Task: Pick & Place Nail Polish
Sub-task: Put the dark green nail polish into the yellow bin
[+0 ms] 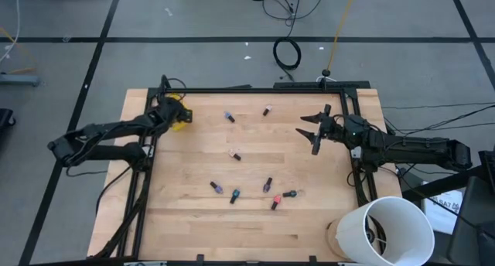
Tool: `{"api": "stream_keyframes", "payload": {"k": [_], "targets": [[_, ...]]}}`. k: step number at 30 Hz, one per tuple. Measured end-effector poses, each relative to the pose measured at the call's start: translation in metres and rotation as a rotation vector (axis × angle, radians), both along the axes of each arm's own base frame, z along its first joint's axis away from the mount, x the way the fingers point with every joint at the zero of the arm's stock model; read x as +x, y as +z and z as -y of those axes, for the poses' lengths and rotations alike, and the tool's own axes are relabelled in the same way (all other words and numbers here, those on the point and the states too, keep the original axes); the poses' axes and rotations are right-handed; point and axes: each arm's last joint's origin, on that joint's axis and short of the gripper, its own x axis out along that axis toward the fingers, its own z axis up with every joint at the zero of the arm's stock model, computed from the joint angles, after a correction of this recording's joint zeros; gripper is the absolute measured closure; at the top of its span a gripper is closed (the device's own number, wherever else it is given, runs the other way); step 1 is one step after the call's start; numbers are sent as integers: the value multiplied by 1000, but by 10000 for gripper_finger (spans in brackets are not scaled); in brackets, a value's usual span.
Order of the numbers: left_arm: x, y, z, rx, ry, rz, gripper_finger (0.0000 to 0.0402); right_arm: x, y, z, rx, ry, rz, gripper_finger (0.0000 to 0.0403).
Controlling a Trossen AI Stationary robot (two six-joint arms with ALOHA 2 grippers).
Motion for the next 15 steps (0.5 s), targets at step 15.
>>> {"api": "stream_keyframes", "payload": {"k": [15], "targets": [[23, 37, 14, 98, -390, 360, 116, 33, -9, -43, 155, 301, -215, 195]]}}
